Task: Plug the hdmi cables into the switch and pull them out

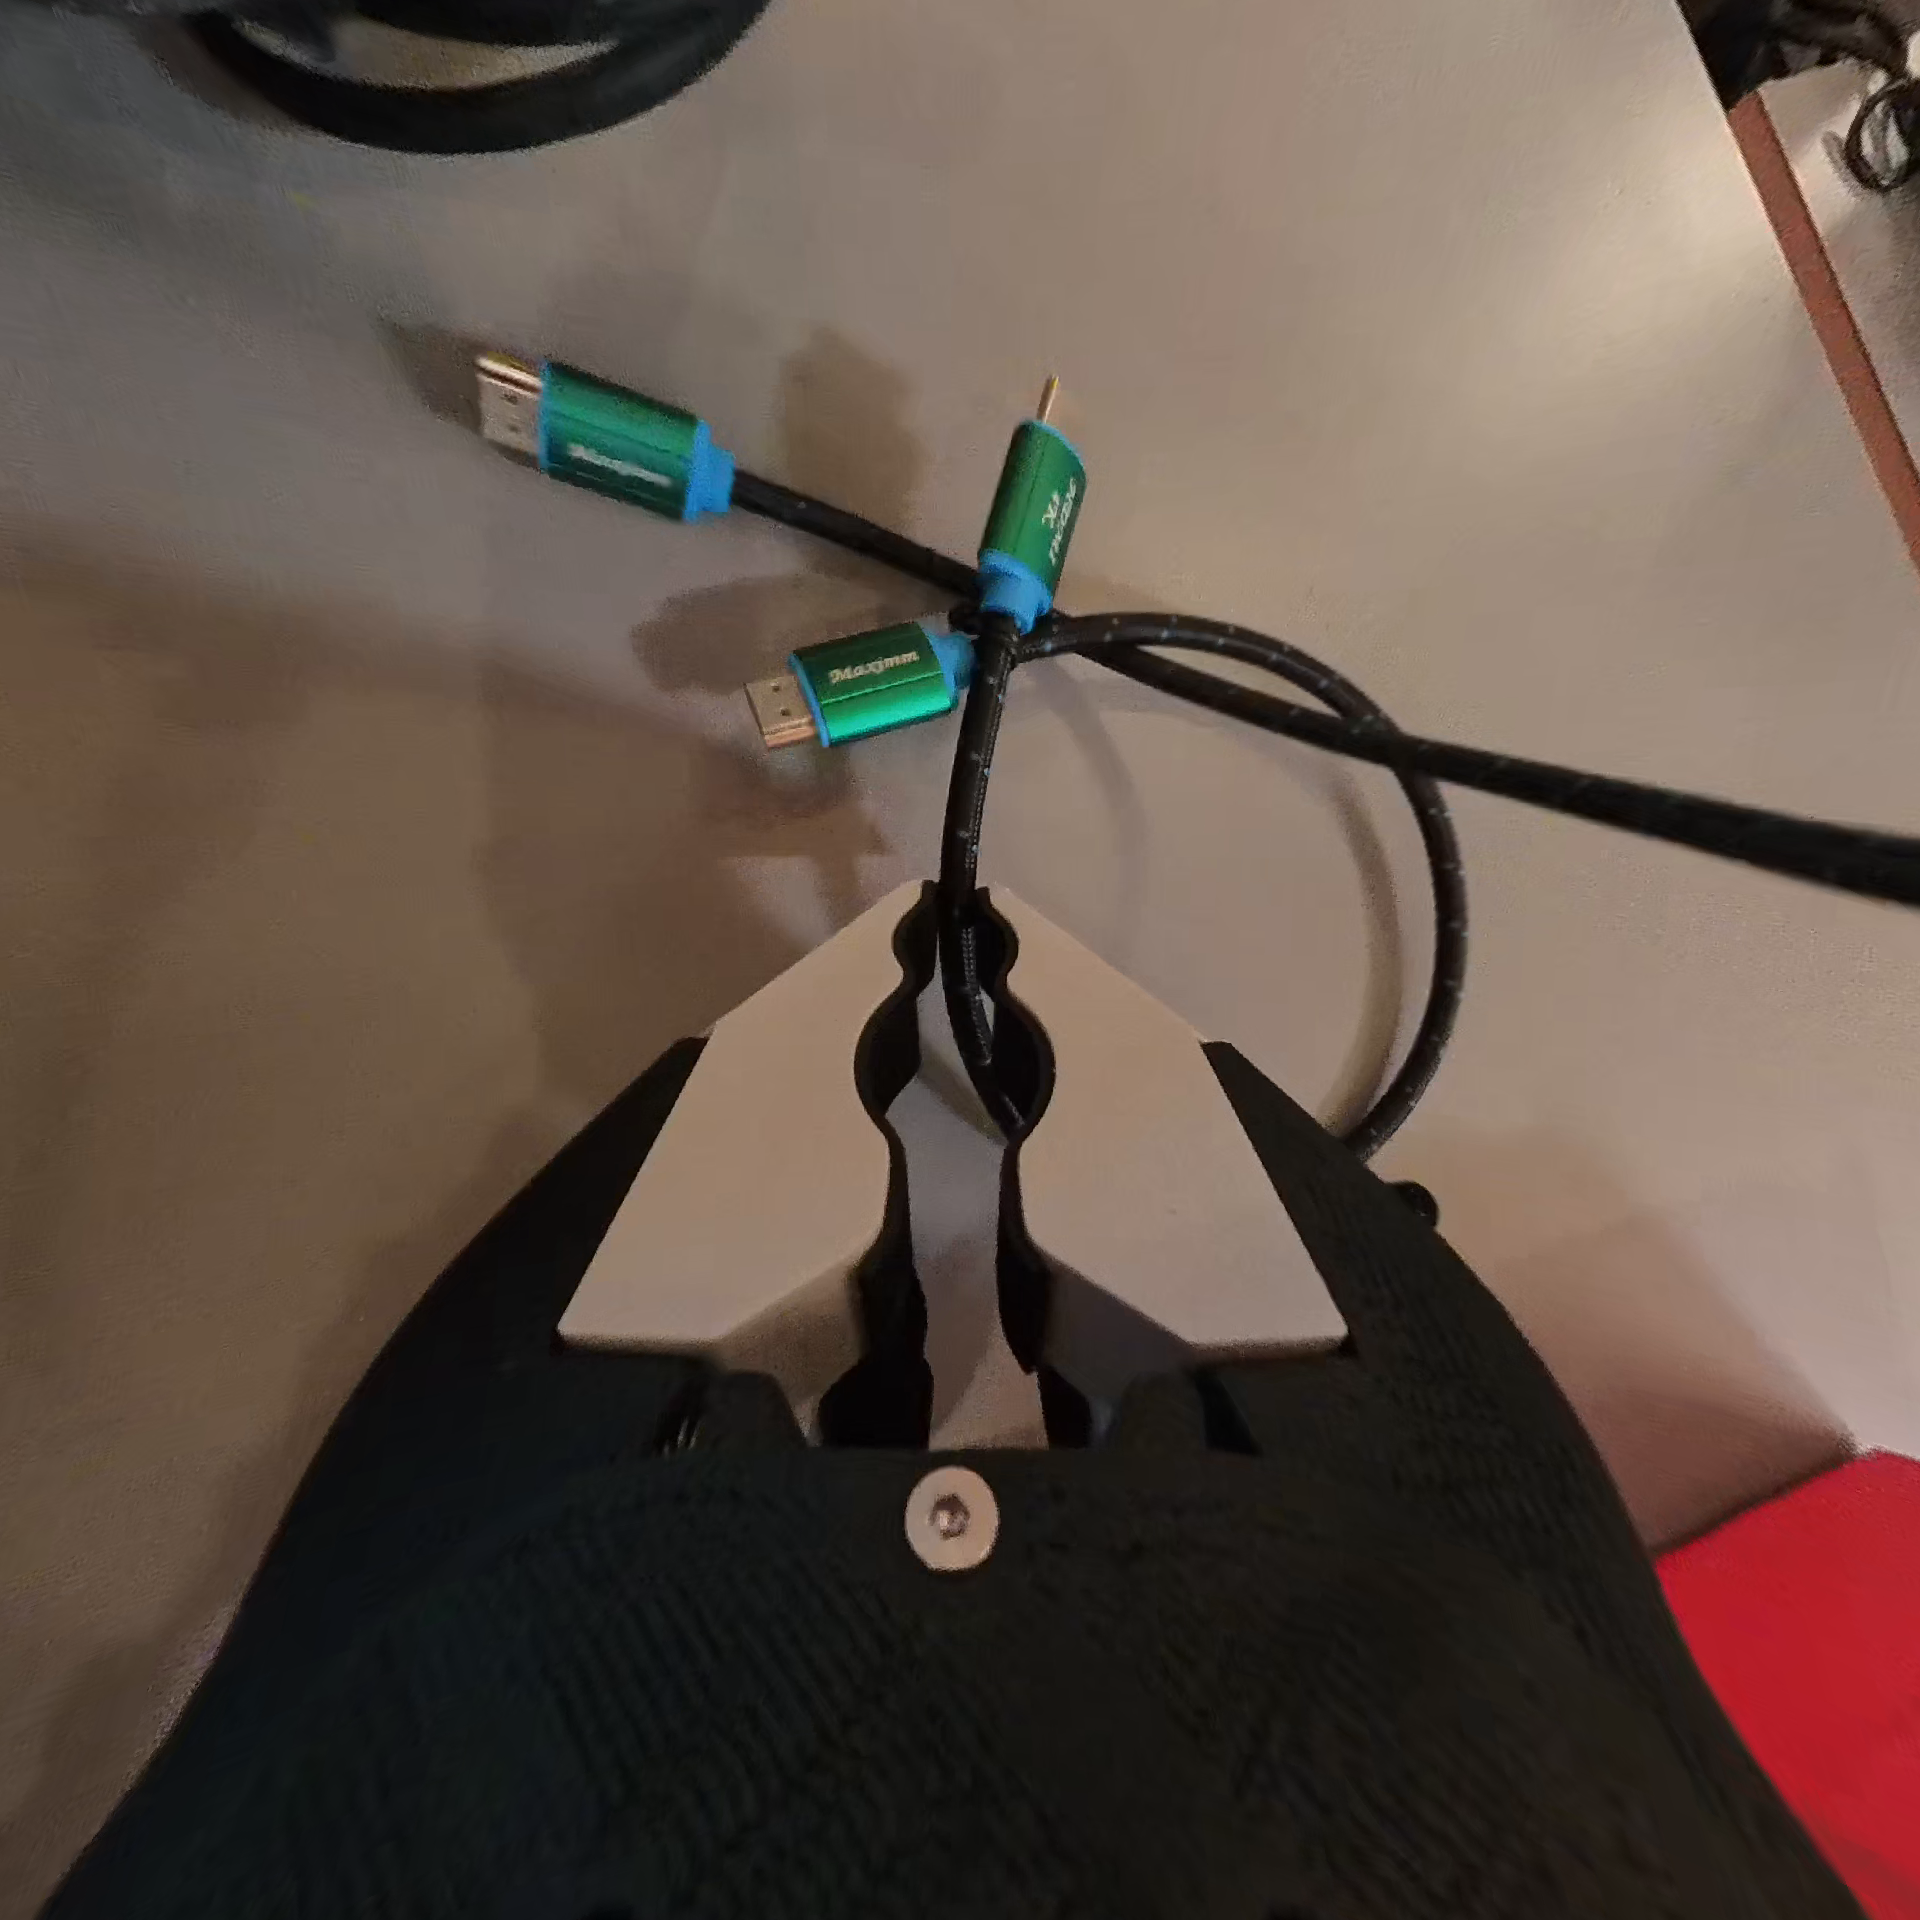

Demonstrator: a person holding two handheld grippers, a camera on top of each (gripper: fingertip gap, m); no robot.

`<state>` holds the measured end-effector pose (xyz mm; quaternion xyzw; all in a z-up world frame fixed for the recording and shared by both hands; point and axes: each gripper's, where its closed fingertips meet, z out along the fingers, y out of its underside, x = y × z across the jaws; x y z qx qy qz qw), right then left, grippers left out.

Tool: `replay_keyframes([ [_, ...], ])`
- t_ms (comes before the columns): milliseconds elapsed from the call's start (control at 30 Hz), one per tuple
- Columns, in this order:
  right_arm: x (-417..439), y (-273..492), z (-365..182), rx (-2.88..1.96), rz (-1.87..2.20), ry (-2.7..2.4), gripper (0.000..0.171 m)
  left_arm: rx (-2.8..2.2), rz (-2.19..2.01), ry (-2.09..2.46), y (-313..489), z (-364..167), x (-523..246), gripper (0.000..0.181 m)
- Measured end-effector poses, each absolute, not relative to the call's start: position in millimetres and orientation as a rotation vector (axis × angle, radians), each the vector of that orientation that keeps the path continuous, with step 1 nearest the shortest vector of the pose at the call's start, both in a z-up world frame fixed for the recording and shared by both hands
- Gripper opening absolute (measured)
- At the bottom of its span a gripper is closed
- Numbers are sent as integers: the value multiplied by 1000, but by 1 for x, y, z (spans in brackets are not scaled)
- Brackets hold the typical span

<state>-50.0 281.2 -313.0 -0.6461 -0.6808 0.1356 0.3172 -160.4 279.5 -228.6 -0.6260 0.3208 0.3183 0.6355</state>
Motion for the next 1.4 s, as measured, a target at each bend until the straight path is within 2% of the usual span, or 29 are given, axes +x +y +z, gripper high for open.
replay_keyframes([
  [433,24,218,-321,-1715,231,-1893,6,-1437,732,758,281,-232,-158,18],
  [500,26,216,-316,-1684,236,-1889,11,-1429,741,782,281,-233,-155,18],
  [567,24,216,-306,-1625,261,-1891,18,-1422,757,803,281,-234,-154,18],
  [733,2,216,-290,-1530,417,-1908,21,-1411,774,831,281,-236,-152,18],
  [1000,-44,226,-312,-1450,494,-2022,29,-1409,768,839,280,-236,-152,18],
  [1067,-49,230,-318,-1466,501,-2043,29,-1406,771,844,280,-236,-151,18],
  [1233,-47,232,-321,-1462,485,-2070,15,-1409,778,826,280,-235,-154,18],
  [1400,-31,229,-284,-1318,480,-1913,13,-1423,792,770,281,-231,-163,18],
])
